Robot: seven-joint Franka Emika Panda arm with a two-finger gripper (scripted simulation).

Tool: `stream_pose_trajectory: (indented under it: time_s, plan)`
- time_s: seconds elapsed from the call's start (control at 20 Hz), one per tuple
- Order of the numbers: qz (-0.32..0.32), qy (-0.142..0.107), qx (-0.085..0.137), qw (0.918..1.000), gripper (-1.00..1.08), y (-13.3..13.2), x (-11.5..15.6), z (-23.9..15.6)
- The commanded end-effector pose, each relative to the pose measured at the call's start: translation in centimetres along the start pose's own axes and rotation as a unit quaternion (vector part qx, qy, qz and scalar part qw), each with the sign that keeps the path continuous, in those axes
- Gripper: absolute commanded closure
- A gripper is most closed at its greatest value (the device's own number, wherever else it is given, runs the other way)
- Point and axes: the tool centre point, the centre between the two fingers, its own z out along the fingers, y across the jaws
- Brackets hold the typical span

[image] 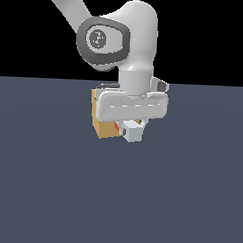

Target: Insert the peg into the horizontal hole in a box.

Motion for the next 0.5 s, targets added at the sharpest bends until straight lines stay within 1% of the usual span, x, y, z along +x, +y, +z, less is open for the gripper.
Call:
stream_pose_trajectory:
  time_s: [0.0, 0.2, 0.45]
  plan:
    - [-0.001, 0.0, -0.002, 1.0, 1.08, 0.1, 2.0, -0.2]
    - [-0.001, 0.0, -0.002, 1.0, 1.08, 0.1, 4.0, -0.2]
    - [-0.001, 0.0, -0.002, 1.0, 1.08, 0.3, 4.4, -0.2]
